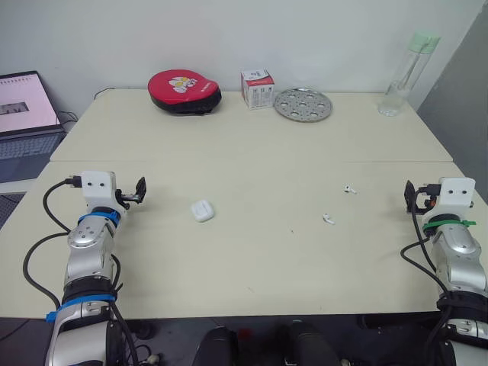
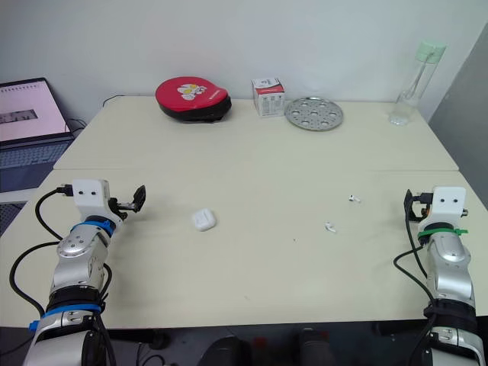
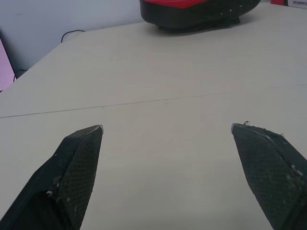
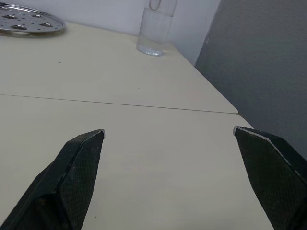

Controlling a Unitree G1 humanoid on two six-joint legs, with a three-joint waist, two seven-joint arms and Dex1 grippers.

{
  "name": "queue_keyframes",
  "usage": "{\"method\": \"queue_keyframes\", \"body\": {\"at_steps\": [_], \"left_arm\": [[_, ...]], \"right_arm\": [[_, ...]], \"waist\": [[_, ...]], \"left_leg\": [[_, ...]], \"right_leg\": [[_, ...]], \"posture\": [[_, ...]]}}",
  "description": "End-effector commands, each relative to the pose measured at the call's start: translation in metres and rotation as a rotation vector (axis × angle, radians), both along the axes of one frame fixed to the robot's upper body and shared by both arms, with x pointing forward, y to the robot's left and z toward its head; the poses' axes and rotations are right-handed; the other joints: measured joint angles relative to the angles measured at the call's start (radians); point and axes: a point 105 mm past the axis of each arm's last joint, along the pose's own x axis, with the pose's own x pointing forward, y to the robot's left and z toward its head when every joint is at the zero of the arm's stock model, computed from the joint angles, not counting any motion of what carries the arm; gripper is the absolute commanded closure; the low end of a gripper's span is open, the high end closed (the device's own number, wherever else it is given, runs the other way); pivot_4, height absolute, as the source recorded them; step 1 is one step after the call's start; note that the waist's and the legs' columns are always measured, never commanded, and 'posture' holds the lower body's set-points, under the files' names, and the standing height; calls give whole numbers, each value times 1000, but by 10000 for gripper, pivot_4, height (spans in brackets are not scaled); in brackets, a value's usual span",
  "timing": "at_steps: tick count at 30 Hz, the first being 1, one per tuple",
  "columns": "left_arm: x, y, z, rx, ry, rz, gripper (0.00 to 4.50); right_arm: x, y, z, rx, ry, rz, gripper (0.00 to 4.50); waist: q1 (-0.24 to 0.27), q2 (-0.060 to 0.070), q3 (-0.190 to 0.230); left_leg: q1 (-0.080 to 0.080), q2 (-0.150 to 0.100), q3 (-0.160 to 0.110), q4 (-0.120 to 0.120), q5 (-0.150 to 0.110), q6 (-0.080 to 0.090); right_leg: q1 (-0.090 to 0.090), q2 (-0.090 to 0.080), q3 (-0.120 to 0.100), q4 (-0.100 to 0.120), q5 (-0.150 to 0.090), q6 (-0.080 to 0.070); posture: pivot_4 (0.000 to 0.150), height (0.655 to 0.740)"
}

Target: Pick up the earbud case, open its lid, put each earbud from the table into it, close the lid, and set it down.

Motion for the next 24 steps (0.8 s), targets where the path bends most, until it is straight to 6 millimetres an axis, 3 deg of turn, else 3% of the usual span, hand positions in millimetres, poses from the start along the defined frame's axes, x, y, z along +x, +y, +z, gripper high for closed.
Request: {"method": "queue_keyframes", "body": {"at_steps": [1, 7, 20, 24], "left_arm": [[0, 7, 16, 30, -32, 9, 232], [1, 12, 16, 40, -33, 19, 232], [-8, 43, 18, 52, -67, 191, 232], [-7, 40, 17, 75, -52, 163, 232]], "right_arm": [[-1, -5, 20, -38, -63, -8, 0], [-1, -3, 20, -46, -60, -2, 0], [-1, -7, 21, -62, -57, -19, 0], [0, -8, 24, -65, -63, -24, 0]], "waist": [[0, 0, 0], [0, 0, 0], [0, 0, 0], [0, 0, 0]], "left_leg": [[0, 0, 0, 0, 0, 0], [0, 0, 0, 0, 0, 0], [0, 0, 0, 0, 0, 0], [0, 0, 0, 0, 0, 0]], "right_leg": [[0, 0, 0, 0, 0, 0], [0, 0, 0, 0, 0, 0], [0, 0, 0, 0, 0, 0], [0, 0, 0, 0, 0, 0]], "posture": [[1500, 7400], [1500, 7400], [1500, 7400], [1500, 7400]]}}
